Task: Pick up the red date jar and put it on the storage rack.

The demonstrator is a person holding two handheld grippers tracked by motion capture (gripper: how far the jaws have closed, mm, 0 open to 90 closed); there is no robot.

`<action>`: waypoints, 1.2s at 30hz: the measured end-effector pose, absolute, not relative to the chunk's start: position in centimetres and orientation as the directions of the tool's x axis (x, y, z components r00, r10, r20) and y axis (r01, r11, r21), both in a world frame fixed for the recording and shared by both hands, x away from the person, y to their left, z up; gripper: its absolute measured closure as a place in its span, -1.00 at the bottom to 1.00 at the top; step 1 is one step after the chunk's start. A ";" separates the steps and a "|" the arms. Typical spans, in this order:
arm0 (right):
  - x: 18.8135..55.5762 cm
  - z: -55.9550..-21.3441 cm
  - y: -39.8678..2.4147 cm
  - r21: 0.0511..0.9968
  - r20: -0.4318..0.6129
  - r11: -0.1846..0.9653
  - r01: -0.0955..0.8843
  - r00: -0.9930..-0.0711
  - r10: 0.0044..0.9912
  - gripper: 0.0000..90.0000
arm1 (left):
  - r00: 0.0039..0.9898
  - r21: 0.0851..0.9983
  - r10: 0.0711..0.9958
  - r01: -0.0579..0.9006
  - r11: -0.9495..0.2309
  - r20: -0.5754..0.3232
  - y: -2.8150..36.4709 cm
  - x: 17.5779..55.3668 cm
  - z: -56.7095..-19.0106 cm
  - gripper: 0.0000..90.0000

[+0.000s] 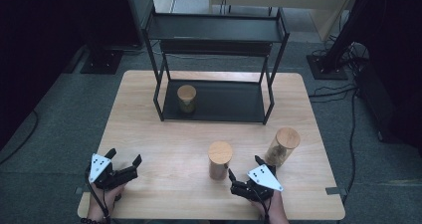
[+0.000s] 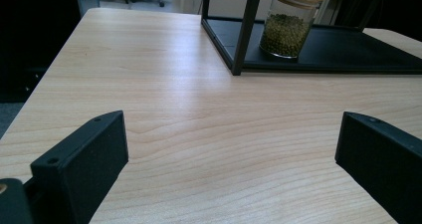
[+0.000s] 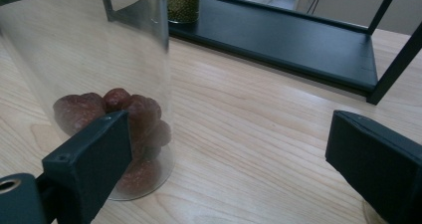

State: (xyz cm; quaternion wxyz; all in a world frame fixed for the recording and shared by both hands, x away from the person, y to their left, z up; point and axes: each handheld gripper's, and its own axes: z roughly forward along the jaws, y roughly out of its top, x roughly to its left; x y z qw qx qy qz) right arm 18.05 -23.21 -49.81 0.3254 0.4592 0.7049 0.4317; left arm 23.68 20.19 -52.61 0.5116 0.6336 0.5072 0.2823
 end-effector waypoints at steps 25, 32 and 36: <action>17.6 -49.6 -22.6 0.916 -0.058 0.210 0.341 -0.407 0.912 -0.91 | 0.329 0.933 0.930 0.358 0.037 -0.163 20.2 23.7 -52.6 -0.99; 17.6 -49.6 -22.3 0.914 -0.052 0.213 0.346 -0.421 0.905 -0.92 | 0.329 0.933 0.930 0.359 0.038 -0.165 20.2 23.7 -52.6 -0.99; 17.7 -49.6 -21.8 0.911 -0.055 0.226 0.345 -0.440 0.896 -0.94 | 0.329 0.933 0.930 0.359 0.038 -0.165 20.2 23.7 -52.6 -0.99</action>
